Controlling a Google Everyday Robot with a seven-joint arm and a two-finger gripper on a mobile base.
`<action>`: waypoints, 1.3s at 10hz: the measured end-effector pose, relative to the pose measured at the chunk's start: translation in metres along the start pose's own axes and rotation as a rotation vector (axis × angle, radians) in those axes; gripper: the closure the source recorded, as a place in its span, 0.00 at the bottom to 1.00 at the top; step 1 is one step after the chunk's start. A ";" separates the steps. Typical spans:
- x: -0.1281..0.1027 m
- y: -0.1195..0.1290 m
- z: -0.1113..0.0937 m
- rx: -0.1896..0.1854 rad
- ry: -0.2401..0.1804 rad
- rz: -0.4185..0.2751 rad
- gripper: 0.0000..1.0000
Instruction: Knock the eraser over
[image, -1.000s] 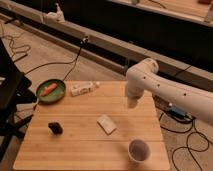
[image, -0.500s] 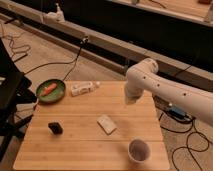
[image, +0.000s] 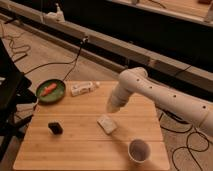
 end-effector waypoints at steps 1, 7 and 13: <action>-0.019 0.006 0.013 -0.026 -0.021 -0.038 1.00; -0.020 0.008 0.014 -0.026 -0.023 -0.041 1.00; -0.074 0.031 0.067 -0.165 -0.111 -0.187 1.00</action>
